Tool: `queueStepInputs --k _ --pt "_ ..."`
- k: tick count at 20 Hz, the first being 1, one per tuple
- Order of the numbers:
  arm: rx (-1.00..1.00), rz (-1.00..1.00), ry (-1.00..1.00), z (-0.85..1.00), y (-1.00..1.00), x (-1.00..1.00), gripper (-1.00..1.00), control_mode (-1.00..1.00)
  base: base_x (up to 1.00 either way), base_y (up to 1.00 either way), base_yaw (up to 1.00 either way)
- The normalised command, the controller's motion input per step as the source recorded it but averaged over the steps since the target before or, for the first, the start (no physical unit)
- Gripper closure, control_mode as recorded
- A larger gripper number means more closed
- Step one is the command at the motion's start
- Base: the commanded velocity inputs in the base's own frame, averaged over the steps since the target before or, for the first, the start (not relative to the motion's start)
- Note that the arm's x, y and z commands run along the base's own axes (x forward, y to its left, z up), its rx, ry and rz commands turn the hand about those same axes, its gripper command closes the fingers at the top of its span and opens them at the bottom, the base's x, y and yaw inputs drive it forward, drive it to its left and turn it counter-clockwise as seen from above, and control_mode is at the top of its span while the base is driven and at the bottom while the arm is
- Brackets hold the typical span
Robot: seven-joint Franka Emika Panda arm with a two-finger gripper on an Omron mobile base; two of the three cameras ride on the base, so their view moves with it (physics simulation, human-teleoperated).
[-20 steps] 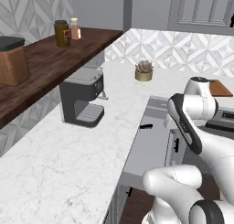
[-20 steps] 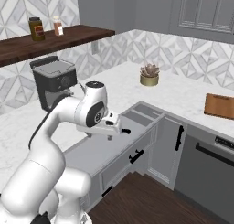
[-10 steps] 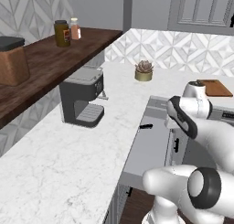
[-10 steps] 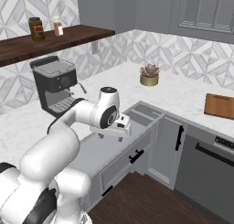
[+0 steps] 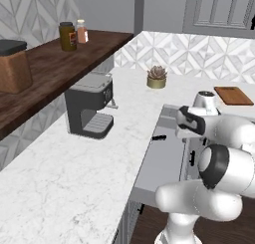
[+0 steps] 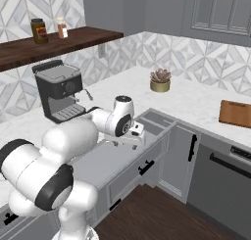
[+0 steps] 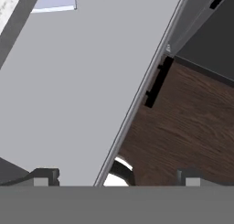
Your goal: Pick up the knife from the drawer and place it on the cutting board. Then place the meat from the plate to the cutting board.
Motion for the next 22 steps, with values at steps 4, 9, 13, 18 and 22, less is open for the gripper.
queueStepInputs --k 4,9,13,18,22 --pt "0.0 -0.03 0.0 -0.31 -0.06 0.43 -1.0 -1.0 0.0 0.0 0.0" --pt "0.0 -0.03 0.0 -0.37 -0.1 0.25 -1.0 -1.0 0.0 0.0 0.0" --pt "0.0 -0.03 0.02 -0.4 -0.04 0.21 -1.0 -1.0 0.0 0.0 0.0" --pt "-0.01 -0.05 0.02 -0.39 0.0 0.25 -1.0 -1.0 0.0 0.0 0.0" --pt "0.0 -0.04 0.01 -0.23 -0.07 0.08 -1.0 -1.0 0.0 0.0 0.0"
